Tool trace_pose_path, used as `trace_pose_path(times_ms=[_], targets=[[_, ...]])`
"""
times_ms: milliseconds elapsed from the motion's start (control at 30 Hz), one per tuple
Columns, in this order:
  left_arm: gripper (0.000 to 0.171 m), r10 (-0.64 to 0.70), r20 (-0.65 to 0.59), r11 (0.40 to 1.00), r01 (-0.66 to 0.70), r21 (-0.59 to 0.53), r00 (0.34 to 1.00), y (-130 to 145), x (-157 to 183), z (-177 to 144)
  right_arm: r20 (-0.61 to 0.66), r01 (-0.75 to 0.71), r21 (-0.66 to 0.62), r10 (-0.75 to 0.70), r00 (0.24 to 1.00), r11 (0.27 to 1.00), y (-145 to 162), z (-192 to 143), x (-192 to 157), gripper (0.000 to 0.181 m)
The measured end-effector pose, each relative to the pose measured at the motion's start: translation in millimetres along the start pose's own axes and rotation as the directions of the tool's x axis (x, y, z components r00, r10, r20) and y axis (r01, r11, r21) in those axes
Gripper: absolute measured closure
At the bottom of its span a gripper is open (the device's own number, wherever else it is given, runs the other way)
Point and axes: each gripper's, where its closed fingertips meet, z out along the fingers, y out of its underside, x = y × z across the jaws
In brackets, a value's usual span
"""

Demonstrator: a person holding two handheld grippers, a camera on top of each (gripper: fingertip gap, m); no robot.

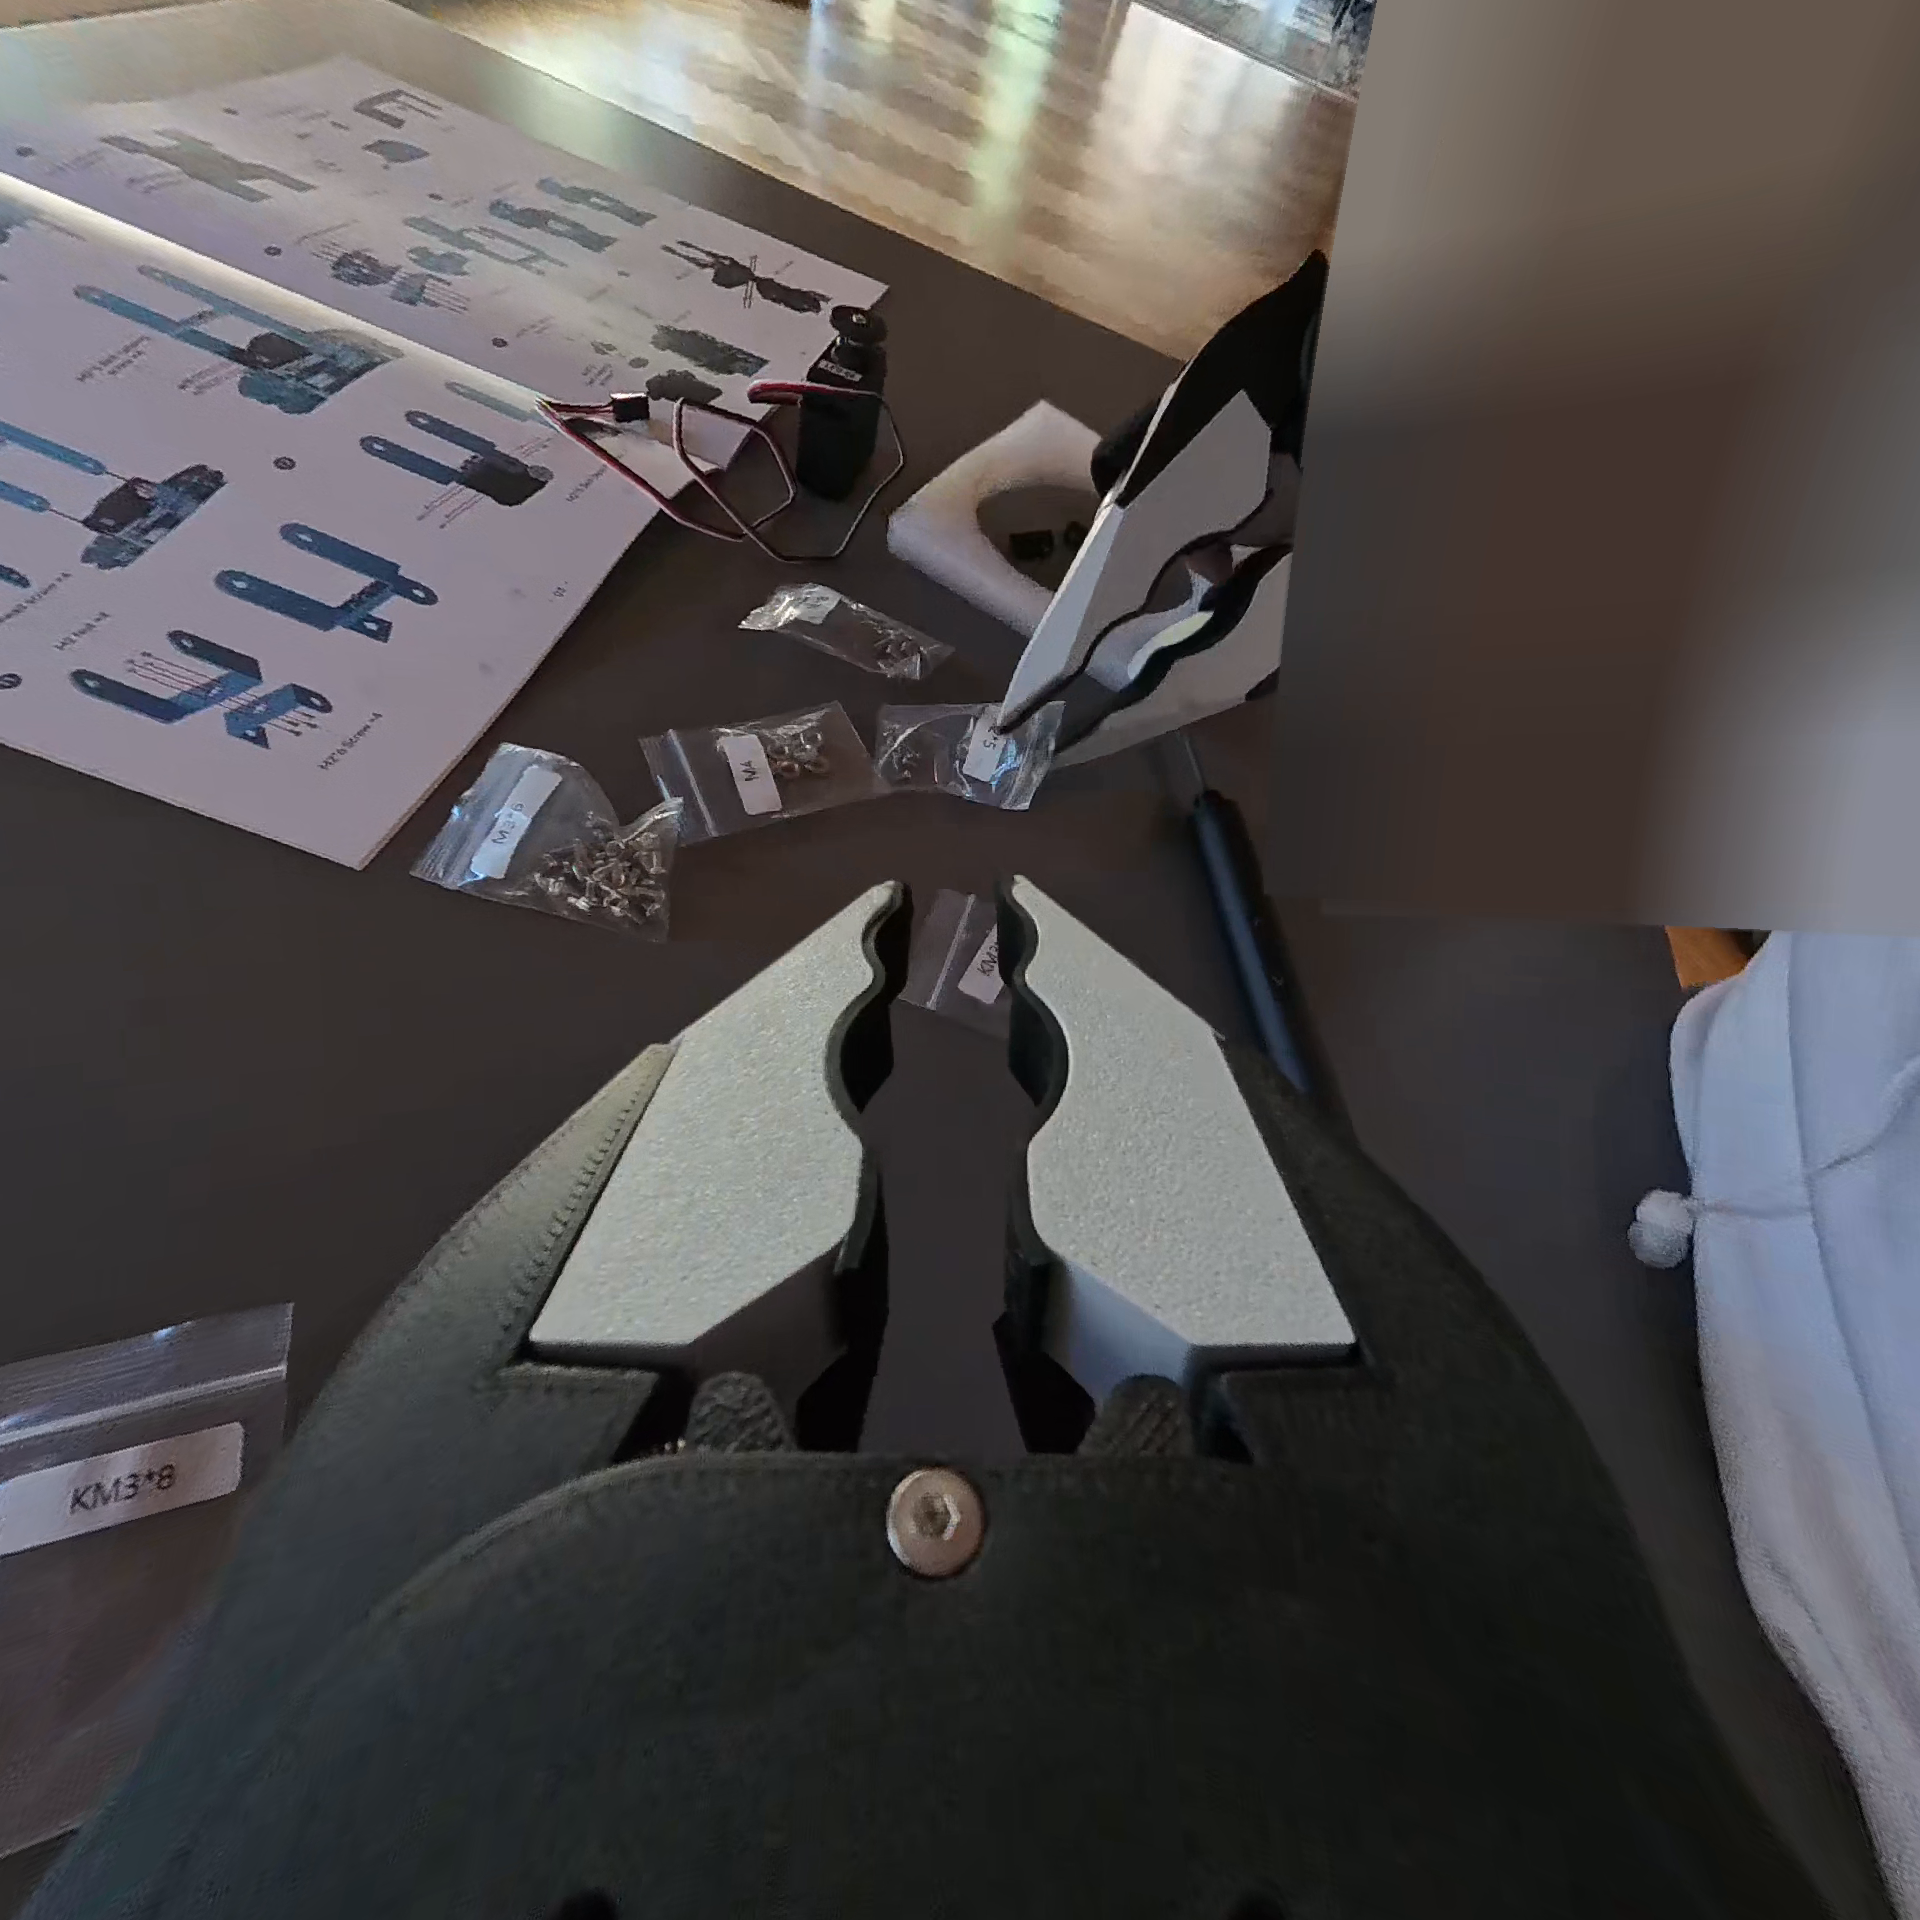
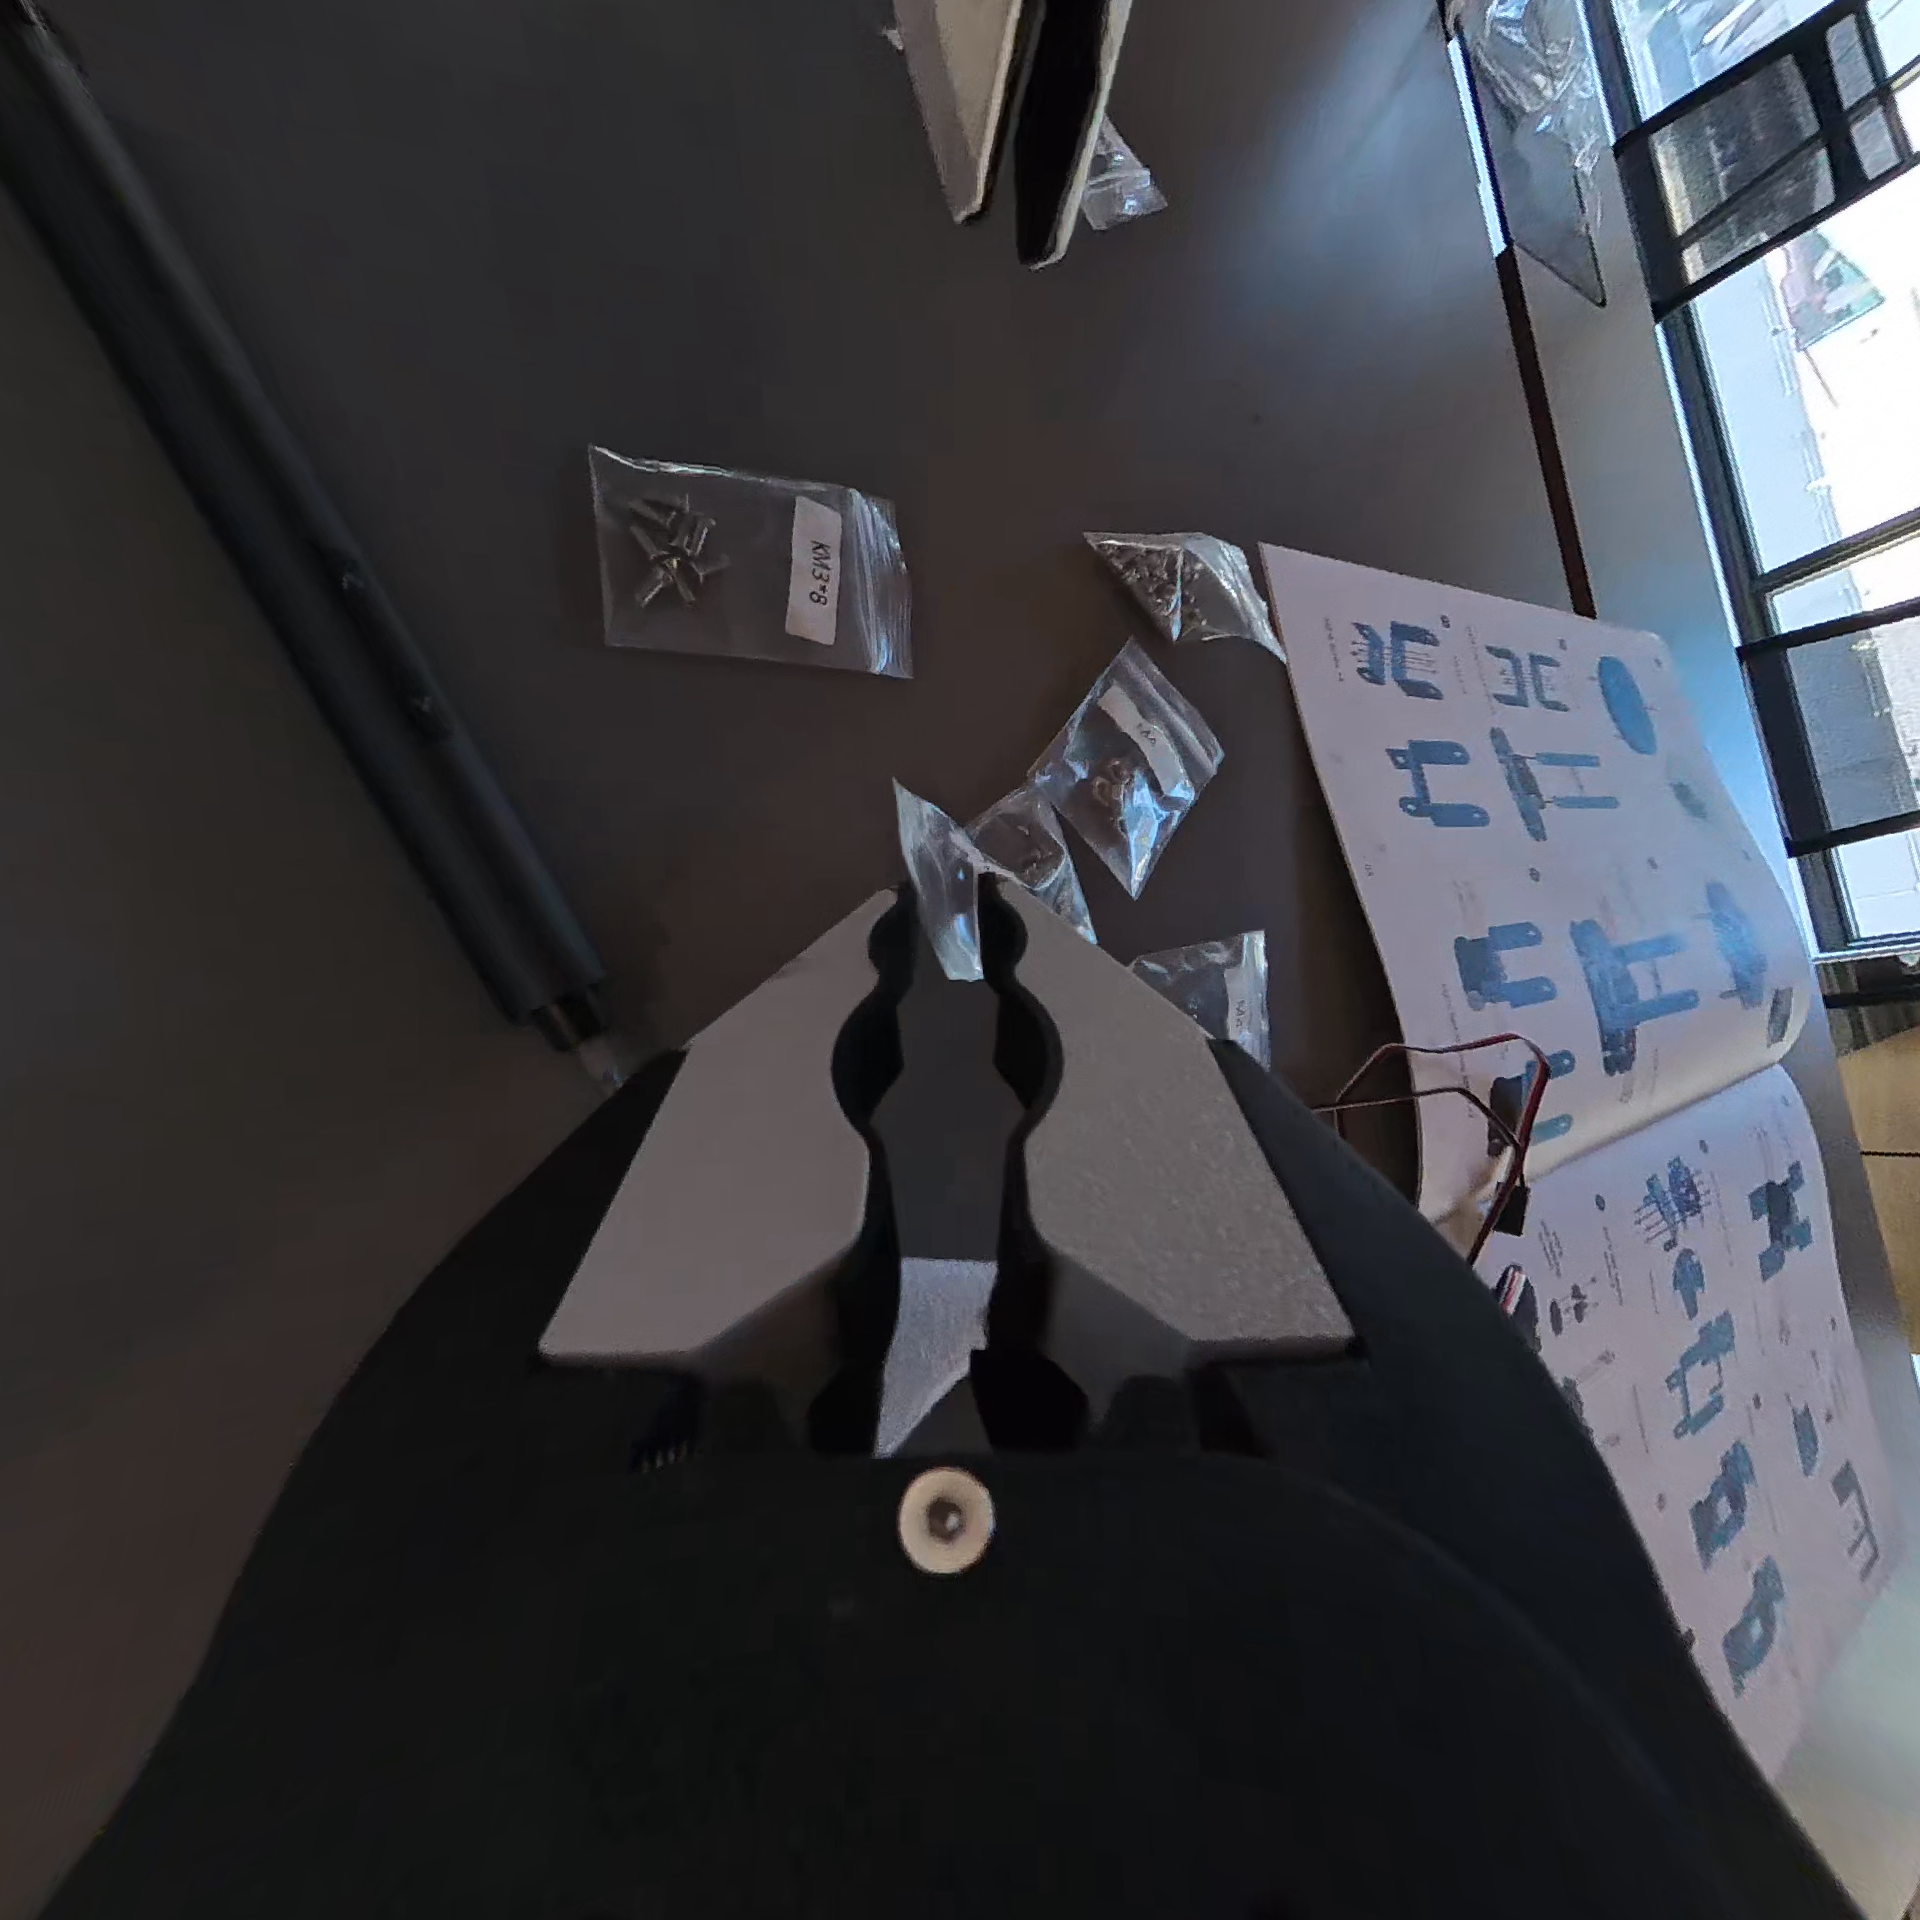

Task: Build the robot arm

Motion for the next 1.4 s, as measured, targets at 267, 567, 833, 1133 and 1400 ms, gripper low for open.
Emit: trace_pose_path(times_ms=[267,567,833,1133,1400], targets=[[0.148,0.057,-0.117,0.998,-0.056,0.008,0.992,-2.0,26.9,6.0,0.041,-0.052,0.127,0.047,0.998,0.991,-30.5,-14.6,-7.6,0.176],[0.142,0.267,-0.146,0.963,-0.267,0.021,0.952,-4.2,61.4,29.9,0.262,-0.358,0.392,0.27,0.926,0.847,-74.1,-55.7,-17.2,0.18],[0.171,0.313,-0.22,0.949,-0.311,0.043,0.924,-5.6,78.2,32.2,0.455,-0.534,0.45,0.331,0.827,0.716,-78.6,-66.2,-18.8,0.18],[0.171,0.183,-0.23,0.98,-0.16,0.117,0.956,-18.0,77.0,20.1,0.57,-0.689,0.447,0.412,0.711,0.571,-80.3,-72.3,-6.8,0.18],[0.171,-0.097,-0.383,0.971,0.173,0.168,0.918,-30.3,71.8,2.7,0.681,-0.823,0.383,0.473,0.559,0.421,-89.3,-68.0,3.1,0.181]])
